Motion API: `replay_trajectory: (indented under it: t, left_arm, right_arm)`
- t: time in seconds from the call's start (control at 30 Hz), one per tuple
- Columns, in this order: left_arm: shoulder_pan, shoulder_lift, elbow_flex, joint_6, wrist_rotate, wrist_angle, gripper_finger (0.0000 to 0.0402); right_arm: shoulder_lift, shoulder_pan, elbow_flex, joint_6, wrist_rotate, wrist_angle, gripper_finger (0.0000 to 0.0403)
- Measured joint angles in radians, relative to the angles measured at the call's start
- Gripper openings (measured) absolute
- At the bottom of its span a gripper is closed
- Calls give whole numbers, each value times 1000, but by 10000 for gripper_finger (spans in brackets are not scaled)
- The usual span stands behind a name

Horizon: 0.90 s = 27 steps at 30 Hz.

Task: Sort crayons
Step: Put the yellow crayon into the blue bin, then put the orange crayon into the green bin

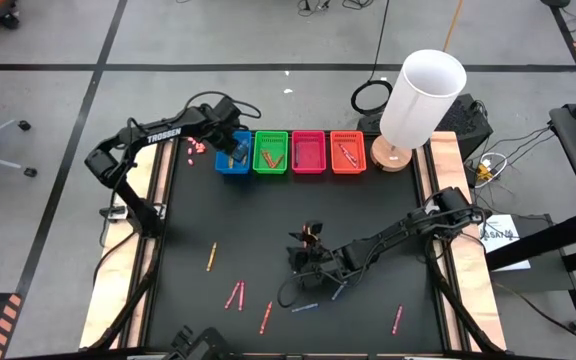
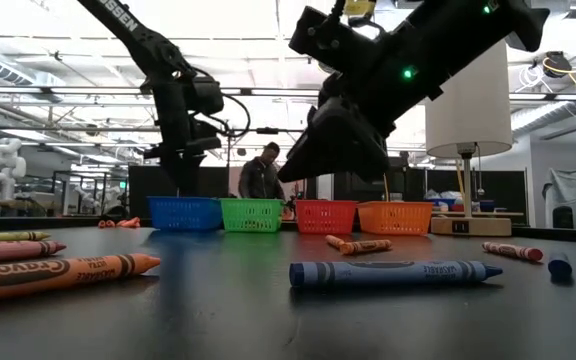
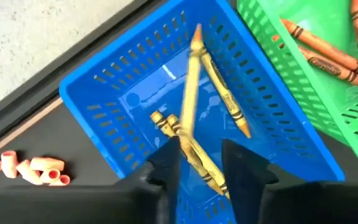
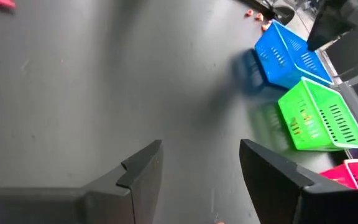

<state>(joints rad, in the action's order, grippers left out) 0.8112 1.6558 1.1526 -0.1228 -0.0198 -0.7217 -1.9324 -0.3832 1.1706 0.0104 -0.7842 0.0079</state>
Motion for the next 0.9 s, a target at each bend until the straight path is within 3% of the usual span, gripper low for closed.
replay_trajectory:
  t: [0.2,0.4,0.67,0.9]
  left_arm:
    - [-1,-8,0,-11,-1,-18,164]
    - [-69,-87,0,-28,-2,-61,173]
    - [-353,-278,-16,-3,-96,-48,173]
    - [-590,-455,-216,-33,-147,139,173]
  right_arm:
    - [0,0,0,-26,-25,-108,196]
    - [0,0,0,54,-29,-248,196]
    - [0,-25,0,166,-27,-363,196]
    - [42,-40,0,128,-23,-363,196]
